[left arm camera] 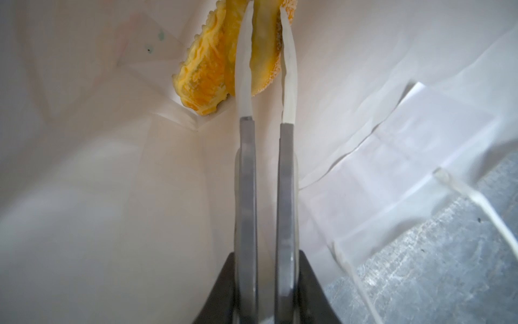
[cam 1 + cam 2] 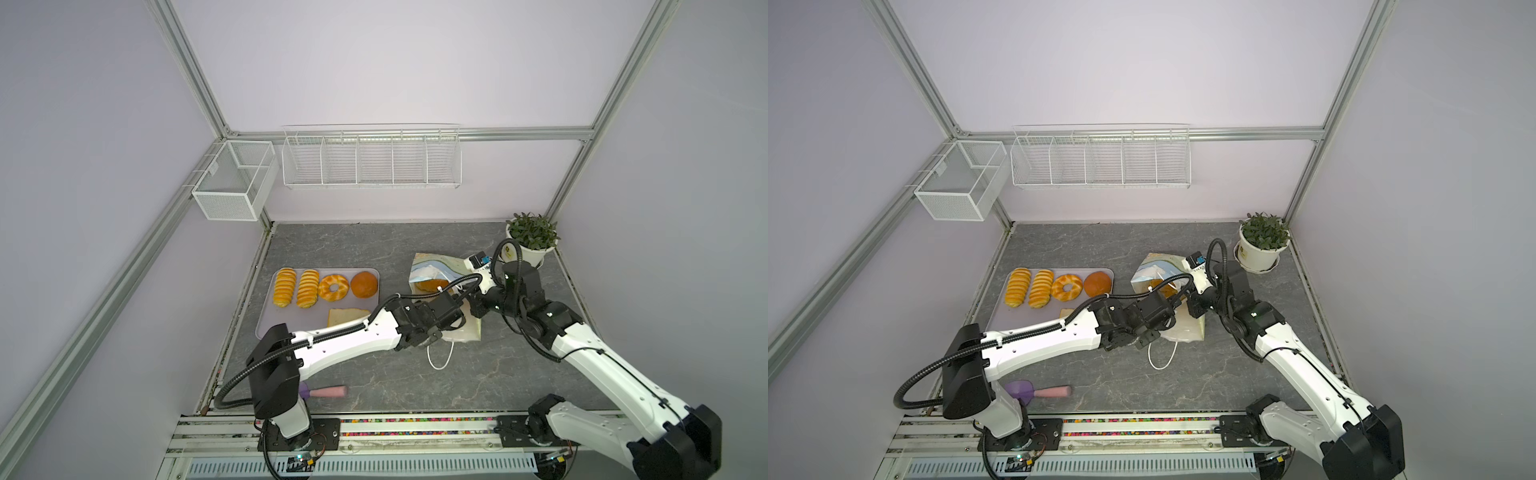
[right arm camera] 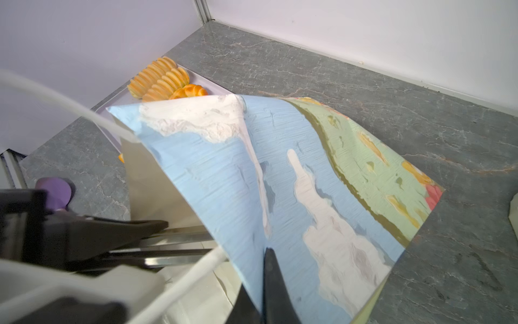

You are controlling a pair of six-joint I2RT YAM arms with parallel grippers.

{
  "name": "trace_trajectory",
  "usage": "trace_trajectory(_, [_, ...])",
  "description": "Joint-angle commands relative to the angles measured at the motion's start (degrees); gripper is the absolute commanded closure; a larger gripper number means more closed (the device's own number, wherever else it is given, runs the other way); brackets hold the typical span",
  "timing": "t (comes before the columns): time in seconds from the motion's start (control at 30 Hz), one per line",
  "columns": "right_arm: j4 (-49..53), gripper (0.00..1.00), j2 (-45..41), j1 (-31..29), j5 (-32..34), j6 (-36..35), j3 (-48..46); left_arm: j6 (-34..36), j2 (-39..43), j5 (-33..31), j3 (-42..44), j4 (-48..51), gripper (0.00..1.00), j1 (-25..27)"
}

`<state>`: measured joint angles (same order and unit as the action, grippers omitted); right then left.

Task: Take the fake bread out of the paper bag
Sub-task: 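Lift the clamped yellow bread out of the bag toward the mat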

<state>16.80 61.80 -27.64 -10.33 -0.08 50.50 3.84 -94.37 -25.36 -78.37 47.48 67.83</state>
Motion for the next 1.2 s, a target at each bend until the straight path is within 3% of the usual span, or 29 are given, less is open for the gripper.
trace_trajectory(0.0, [-1.57, 0.93, 0.90, -0.26, 2.12, 1.36, 1.95, -2.34, 4.04, 0.46, 0.83, 3.60, 0.92, 0.34])
trace_trajectory(0.47, [-3.26, 0.93, 4.20, -0.31, 3.97, 4.41, 4.10, -7.37, 14.08, 7.30, 2.96, 13.75, 0.95, 3.00])
trace_trajectory(0.73, [-1.23, 0.93, 4.73, -0.37, 6.55, 6.24, 4.57, -8.49, 22.32, 10.73, 5.58, 11.56, 0.97, 3.10])
trace_trajectory(1.17, [-1.50, 0.93, 4.39, -0.37, 7.33, 10.57, 4.61, -13.78, 34.79, 9.93, 11.25, 10.94, 1.00, 3.14])
